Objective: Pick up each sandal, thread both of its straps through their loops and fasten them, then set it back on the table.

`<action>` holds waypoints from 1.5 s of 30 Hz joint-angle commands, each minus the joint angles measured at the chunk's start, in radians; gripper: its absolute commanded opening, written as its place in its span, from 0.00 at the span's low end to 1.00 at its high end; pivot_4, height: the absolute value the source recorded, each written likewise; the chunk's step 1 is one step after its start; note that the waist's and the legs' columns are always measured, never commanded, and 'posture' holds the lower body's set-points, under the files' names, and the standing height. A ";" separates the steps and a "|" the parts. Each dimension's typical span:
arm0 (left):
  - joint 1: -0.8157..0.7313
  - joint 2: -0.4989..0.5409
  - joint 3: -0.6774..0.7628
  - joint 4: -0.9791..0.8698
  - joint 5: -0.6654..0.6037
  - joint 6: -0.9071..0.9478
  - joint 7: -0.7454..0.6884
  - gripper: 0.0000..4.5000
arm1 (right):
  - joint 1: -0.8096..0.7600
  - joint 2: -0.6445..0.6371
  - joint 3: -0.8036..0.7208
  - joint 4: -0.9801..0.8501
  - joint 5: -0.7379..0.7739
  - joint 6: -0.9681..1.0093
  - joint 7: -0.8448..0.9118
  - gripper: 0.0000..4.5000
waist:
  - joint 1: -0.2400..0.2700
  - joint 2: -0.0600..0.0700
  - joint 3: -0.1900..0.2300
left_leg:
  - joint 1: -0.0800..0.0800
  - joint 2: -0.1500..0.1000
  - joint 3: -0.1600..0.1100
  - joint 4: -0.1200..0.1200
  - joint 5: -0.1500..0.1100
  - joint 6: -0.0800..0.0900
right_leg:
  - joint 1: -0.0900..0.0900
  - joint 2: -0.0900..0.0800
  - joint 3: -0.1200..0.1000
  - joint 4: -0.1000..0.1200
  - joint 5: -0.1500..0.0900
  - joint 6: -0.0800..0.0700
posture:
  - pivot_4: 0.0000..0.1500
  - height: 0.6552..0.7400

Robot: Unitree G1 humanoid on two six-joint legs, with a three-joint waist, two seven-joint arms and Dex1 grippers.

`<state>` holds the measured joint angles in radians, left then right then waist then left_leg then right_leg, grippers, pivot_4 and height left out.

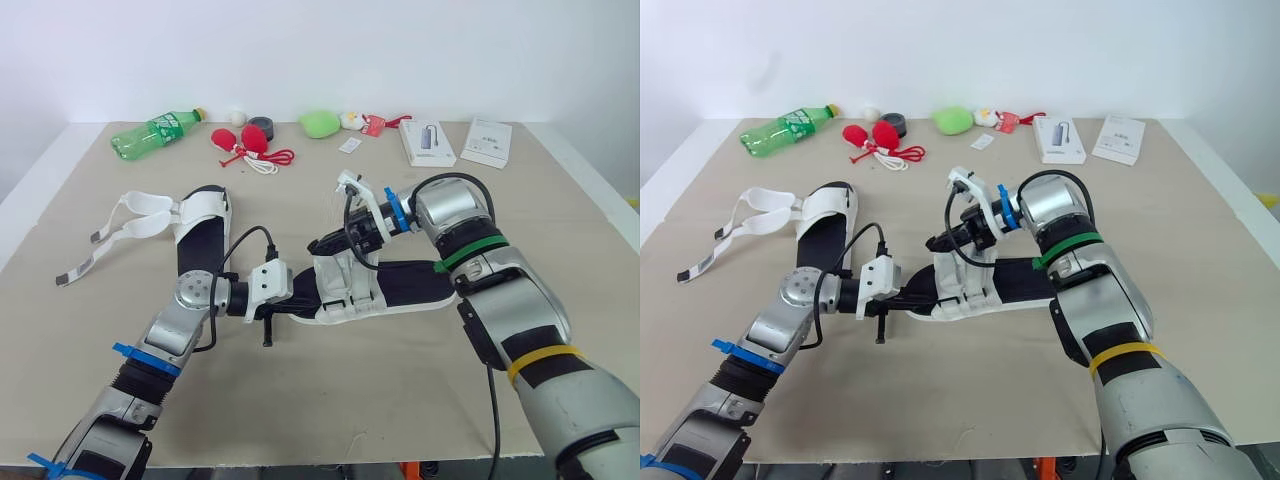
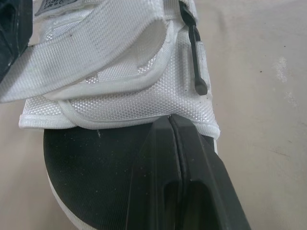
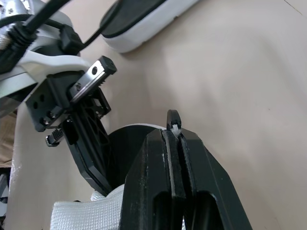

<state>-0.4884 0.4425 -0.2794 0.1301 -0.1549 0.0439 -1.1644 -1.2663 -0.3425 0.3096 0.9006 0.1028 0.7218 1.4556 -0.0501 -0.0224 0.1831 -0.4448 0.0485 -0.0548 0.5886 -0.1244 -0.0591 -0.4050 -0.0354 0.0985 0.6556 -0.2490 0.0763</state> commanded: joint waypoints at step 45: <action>-0.010 0.006 -0.028 0.068 0.018 0.001 -0.039 0.00 | 0.826 -0.592 -0.060 -1.107 0.580 -0.624 -0.051 0.99 | 0.009 -0.001 -0.001 | 0.007 0.000 0.000 0.002 0.002 -0.002 | 0.008 -0.002 0.001 0.001 -0.003 -0.006 | 1.00 1.00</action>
<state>-0.5183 0.4371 -0.2799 0.1842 -0.1577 0.0365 -1.1887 -0.4354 -0.8665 0.2767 -0.1182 0.5640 -0.1958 1.4795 -0.0413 -0.0232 0.1822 -0.4386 0.0482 -0.0541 0.5908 -0.1226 -0.0616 -0.3978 -0.0378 0.0998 0.6565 -0.2521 0.0705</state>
